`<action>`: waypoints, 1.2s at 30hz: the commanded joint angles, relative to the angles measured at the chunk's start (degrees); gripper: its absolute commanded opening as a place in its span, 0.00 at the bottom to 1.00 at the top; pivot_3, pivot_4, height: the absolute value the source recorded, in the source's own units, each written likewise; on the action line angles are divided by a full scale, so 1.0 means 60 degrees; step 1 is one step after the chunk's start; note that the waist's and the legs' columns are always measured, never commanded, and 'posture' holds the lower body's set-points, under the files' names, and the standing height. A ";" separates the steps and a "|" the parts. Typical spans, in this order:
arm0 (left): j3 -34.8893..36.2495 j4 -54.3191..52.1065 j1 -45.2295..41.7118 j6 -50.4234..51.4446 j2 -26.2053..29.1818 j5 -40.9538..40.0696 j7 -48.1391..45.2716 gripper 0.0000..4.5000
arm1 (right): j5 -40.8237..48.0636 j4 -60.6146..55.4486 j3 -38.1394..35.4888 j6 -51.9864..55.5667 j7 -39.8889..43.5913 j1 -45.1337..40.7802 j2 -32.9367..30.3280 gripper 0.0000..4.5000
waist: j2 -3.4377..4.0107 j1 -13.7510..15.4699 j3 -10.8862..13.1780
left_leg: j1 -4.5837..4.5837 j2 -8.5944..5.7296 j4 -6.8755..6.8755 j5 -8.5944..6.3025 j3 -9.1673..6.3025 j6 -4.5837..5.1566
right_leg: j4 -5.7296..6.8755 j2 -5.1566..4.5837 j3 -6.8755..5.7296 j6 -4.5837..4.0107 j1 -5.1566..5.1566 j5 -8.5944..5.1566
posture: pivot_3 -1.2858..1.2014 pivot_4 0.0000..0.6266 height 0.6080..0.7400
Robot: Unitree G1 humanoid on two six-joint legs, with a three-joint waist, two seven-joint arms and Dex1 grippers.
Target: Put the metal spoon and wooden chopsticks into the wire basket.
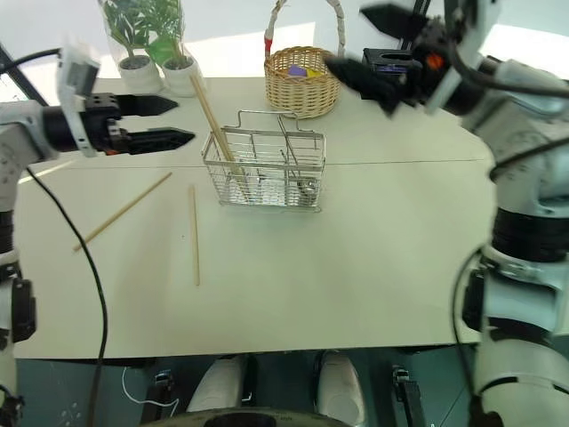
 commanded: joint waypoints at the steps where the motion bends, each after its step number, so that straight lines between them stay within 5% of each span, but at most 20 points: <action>1: 0.0319 0.0713 0.0305 -0.0592 0.0444 0.0602 0.0239 1.00 | 0.0616 -0.1053 -0.0121 0.0223 0.0747 0.0903 -0.0434 0.99 | -0.0006 -0.0012 0.0004 | 0.0001 0.0000 0.0009 0.0000 0.0009 0.0000 | -0.0003 -0.0005 0.0001 0.0000 -0.0002 0.0000 | 0.52 0.24 0.79; 13: -0.1904 0.5549 -0.0350 -0.3515 0.0646 0.3157 -0.2150 1.00 | 0.0835 -0.3050 -0.0394 0.0255 0.0254 0.4276 -0.0593 0.99 | -0.0052 0.0251 -0.0012 | -0.0033 0.0002 0.0033 -0.0001 0.0015 -0.0002 | -0.0012 -0.0008 0.0000 -0.0003 -0.0031 -0.0001 | 0.52 0.24 0.79; 20: -0.2633 0.8787 -0.1352 -0.5126 -0.0052 0.4657 -0.2011 1.00 | 0.1319 -0.3775 -0.0911 0.0498 -0.0771 0.5184 -0.0378 0.99 | -0.0070 0.0263 -0.0023 | -0.0034 0.0002 0.0034 -0.0006 0.0015 0.0006 | -0.0013 -0.0010 -0.0001 -0.0002 -0.0028 -0.0001 | 0.52 0.24 0.79; 32: -0.2882 1.0335 -0.1475 -0.5696 -0.1055 0.5958 -0.1075 1.00 | 0.2399 -0.4403 -0.1841 0.1157 -0.1891 0.5870 -0.0639 0.99 | -0.0090 0.0247 -0.0057 | -0.0028 0.0005 0.0035 -0.0008 0.0012 0.0010 | -0.0007 -0.0015 -0.0003 -0.0002 -0.0025 0.0000 | 0.52 0.24 0.79; 36: -0.2716 1.0420 -0.1467 -0.5616 -0.1141 0.5980 -0.0939 0.71 | 0.2404 -0.4171 -0.1859 0.1121 -0.1907 0.5749 -0.0827 1.00 | -0.0072 0.0246 -0.0097 | -0.0020 0.0005 0.0035 -0.0011 0.0011 0.0014 | -0.0008 -0.0019 -0.0003 -0.0003 -0.0018 -0.0002 | 0.52 0.24 0.79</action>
